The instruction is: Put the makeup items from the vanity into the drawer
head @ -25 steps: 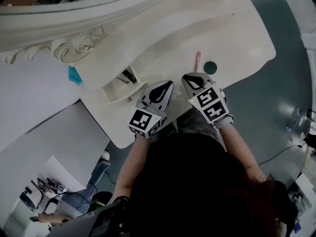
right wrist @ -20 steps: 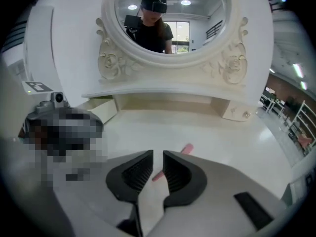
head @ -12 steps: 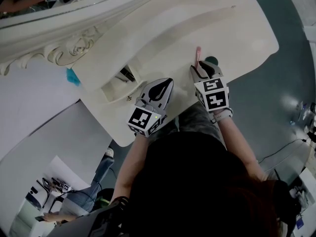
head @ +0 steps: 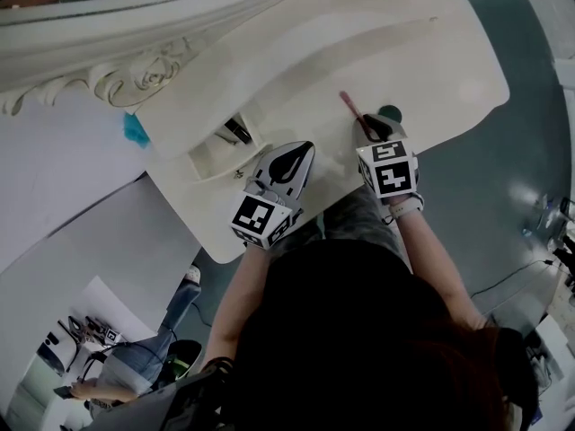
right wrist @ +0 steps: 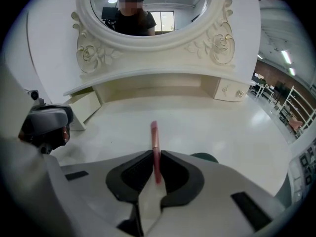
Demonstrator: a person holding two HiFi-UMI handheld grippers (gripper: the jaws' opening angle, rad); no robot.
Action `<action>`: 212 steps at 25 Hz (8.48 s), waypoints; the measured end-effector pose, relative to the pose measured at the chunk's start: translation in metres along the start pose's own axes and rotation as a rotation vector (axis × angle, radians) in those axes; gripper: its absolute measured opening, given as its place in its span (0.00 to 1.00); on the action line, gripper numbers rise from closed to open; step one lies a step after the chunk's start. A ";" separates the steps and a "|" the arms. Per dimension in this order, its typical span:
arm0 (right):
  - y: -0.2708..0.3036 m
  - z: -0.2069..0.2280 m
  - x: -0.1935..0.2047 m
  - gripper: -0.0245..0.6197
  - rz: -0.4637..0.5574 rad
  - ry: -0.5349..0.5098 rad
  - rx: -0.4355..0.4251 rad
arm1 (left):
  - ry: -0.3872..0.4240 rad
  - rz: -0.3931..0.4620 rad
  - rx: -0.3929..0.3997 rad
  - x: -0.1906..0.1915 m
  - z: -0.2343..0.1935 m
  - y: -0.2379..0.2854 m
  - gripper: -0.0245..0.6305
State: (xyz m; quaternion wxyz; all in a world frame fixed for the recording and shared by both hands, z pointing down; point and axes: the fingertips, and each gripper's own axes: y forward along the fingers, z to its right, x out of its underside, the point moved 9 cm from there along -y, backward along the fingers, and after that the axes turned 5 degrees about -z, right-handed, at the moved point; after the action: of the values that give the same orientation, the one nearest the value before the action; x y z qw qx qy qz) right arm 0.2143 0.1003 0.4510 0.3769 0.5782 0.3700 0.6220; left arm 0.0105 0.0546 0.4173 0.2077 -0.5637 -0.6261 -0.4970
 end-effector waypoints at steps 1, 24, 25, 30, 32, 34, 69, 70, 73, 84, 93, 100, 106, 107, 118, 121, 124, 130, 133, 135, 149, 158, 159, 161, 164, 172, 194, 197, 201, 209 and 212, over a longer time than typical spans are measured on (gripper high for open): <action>0.000 -0.001 0.000 0.13 -0.002 -0.012 -0.003 | -0.001 0.003 -0.003 0.000 0.000 -0.001 0.06; -0.017 -0.084 -0.054 0.12 0.088 -0.281 -0.250 | -0.060 0.100 -0.146 0.010 -0.012 -0.047 0.06; -0.018 -0.088 -0.057 0.12 0.090 -0.302 -0.261 | -0.064 0.105 -0.154 0.010 -0.013 -0.049 0.06; -0.024 -0.115 -0.072 0.12 0.111 -0.421 -0.323 | -0.082 0.134 -0.199 0.013 -0.016 -0.063 0.06; -0.026 -0.127 -0.078 0.12 0.115 -0.473 -0.341 | -0.089 0.144 -0.219 0.016 -0.017 -0.070 0.06; -0.026 -0.137 -0.083 0.12 0.121 -0.527 -0.352 | -0.098 0.157 -0.241 0.017 -0.019 -0.076 0.06; 0.012 -0.242 -0.122 0.12 -0.071 -0.873 -0.438 | -0.224 0.317 -0.551 0.049 -0.033 -0.169 0.06; 0.013 -0.243 -0.122 0.12 -0.070 -0.875 -0.437 | -0.225 0.316 -0.555 0.050 -0.032 -0.170 0.06; 0.013 -0.243 -0.122 0.12 -0.067 -0.876 -0.436 | -0.230 0.316 -0.564 0.052 -0.032 -0.173 0.06; 0.011 -0.243 -0.121 0.12 -0.050 -0.867 -0.435 | -0.227 0.317 -0.568 0.052 -0.031 -0.174 0.06; 0.008 -0.239 -0.118 0.12 -0.026 -0.850 -0.437 | -0.222 0.311 -0.560 0.055 -0.028 -0.172 0.06; -0.004 -0.231 -0.116 0.10 0.044 -0.844 -0.454 | -0.208 0.299 -0.537 0.053 -0.027 -0.167 0.06; -0.017 -0.222 -0.114 0.07 0.106 -0.796 -0.497 | -0.179 0.285 -0.498 0.045 -0.026 -0.161 0.06; -0.019 -0.220 -0.113 0.07 0.113 -0.783 -0.509 | -0.174 0.281 -0.490 0.044 -0.026 -0.159 0.06; -0.035 -0.197 -0.098 0.07 0.166 -0.673 -0.526 | -0.116 0.237 -0.395 0.033 -0.020 -0.139 0.06; -0.039 -0.186 -0.091 0.07 0.162 -0.635 -0.511 | -0.095 0.225 -0.356 0.028 -0.018 -0.129 0.06; -0.044 -0.174 -0.085 0.07 0.166 -0.602 -0.491 | -0.075 0.212 -0.316 0.024 -0.015 -0.119 0.06; -0.053 -0.146 -0.071 0.07 0.170 -0.532 -0.444 | -0.044 0.188 -0.239 0.014 -0.006 -0.095 0.06; -0.057 -0.131 -0.064 0.07 0.169 -0.496 -0.420 | -0.033 0.175 -0.203 0.011 -0.001 -0.083 0.06; -0.059 -0.121 -0.059 0.07 0.168 -0.470 -0.406 | -0.025 0.162 -0.177 0.009 0.002 -0.074 0.06; -0.083 -0.041 -0.022 0.07 0.175 -0.338 -0.317 | 0.044 0.094 -0.036 -0.010 0.042 -0.002 0.06; -0.082 0.009 -0.006 0.07 0.166 -0.277 -0.297 | 0.057 0.046 0.019 -0.016 0.059 0.048 0.06; -0.083 0.015 -0.004 0.07 0.164 -0.270 -0.296 | 0.058 0.041 0.023 -0.017 0.062 0.053 0.06; -0.083 0.028 0.001 0.07 0.160 -0.256 -0.294 | 0.058 0.029 0.031 -0.019 0.067 0.065 0.06; -0.083 0.047 0.004 0.07 0.157 -0.238 -0.289 | 0.057 0.018 0.041 -0.023 0.073 0.082 0.06; -0.066 0.086 0.005 0.08 0.140 -0.192 -0.220 | 0.047 -0.005 0.035 -0.029 0.067 0.112 0.06; -0.023 0.088 0.004 0.16 -0.082 -0.217 -0.276 | 0.001 -0.007 -0.021 -0.035 0.042 0.108 0.06; -0.024 0.082 0.003 0.11 -0.083 -0.244 -0.257 | 0.000 -0.003 -0.021 -0.033 0.041 0.101 0.06; -0.032 0.074 0.000 0.10 -0.052 -0.238 -0.244 | 0.000 0.001 -0.019 -0.030 0.041 0.092 0.06; -0.045 0.040 -0.018 0.11 0.018 -0.225 -0.306 | -0.011 0.026 -0.038 -0.025 0.034 0.064 0.06; -0.049 0.026 -0.026 0.11 0.040 -0.236 -0.327 | -0.016 0.042 -0.054 -0.022 0.032 0.052 0.06</action>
State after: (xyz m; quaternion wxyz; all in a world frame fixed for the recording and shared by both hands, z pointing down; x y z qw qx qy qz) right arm 0.2433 0.0993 0.3969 0.4943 0.5853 0.2056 0.6089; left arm 0.0737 0.0640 0.4057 0.1978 -0.5859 -0.6022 -0.5049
